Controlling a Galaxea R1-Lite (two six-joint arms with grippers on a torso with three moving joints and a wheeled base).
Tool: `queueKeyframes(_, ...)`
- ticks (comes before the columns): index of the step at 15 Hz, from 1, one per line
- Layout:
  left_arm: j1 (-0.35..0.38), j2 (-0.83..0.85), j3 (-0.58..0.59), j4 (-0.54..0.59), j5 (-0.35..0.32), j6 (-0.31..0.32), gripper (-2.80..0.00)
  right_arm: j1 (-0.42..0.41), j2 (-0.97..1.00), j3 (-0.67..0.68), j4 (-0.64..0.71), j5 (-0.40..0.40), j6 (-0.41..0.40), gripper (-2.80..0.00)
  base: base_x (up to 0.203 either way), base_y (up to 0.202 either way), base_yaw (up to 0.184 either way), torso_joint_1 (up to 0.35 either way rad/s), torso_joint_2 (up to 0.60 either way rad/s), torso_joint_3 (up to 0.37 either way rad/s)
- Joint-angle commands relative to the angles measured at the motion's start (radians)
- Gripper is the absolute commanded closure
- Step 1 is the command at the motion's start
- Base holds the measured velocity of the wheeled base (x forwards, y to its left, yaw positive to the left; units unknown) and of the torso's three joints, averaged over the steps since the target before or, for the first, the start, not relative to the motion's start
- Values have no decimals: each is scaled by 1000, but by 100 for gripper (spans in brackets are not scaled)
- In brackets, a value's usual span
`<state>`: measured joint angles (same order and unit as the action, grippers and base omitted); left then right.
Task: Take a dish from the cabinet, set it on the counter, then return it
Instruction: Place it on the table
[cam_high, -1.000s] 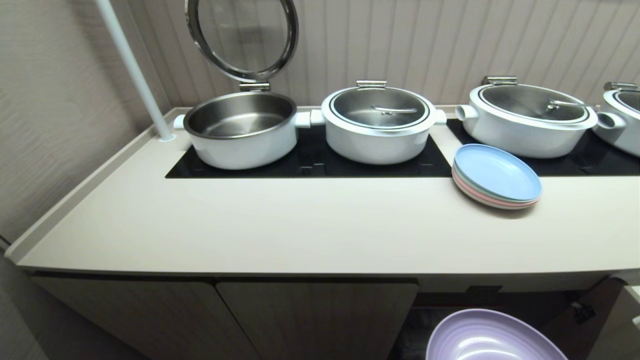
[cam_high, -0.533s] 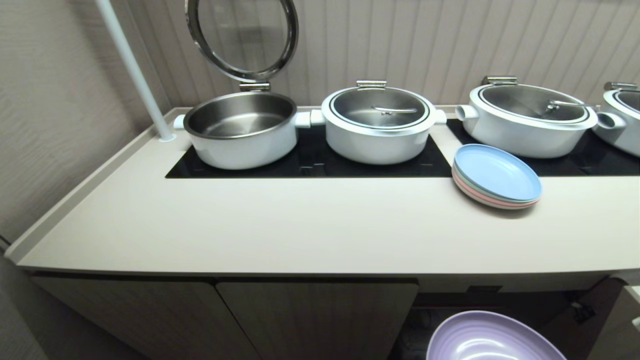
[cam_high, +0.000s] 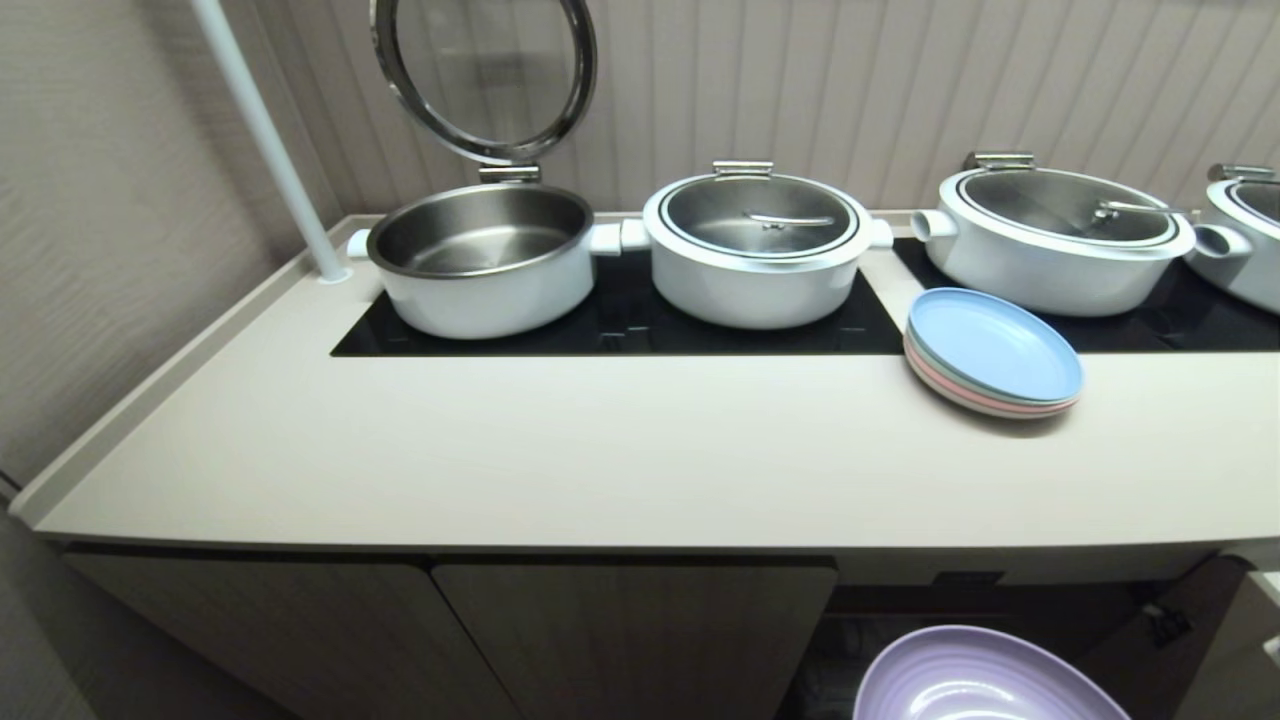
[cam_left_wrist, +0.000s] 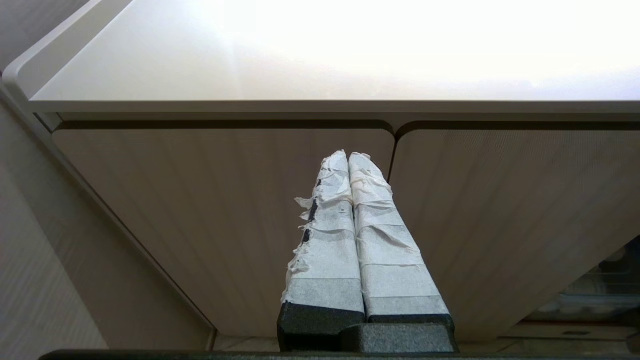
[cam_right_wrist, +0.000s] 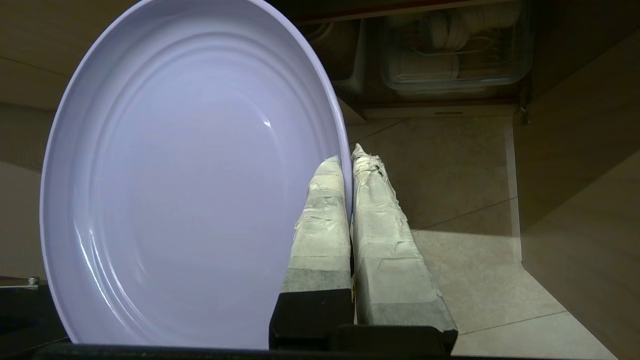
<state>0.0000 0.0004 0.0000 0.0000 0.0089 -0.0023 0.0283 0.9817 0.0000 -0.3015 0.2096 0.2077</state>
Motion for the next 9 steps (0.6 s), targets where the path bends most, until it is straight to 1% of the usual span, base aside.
queueKeyframes(1, 0, 0, 0, 0, 0, -1, 0, 1, 0, 0, -2, 2, 1, 0, 0, 0, 0, 0, 0, 0)
queueKeyframes(9, 0, 0, 0, 0, 0, -1, 0, 1, 0, 0, -4, 1, 1, 0, 0, 0, 0, 0, 0, 0)
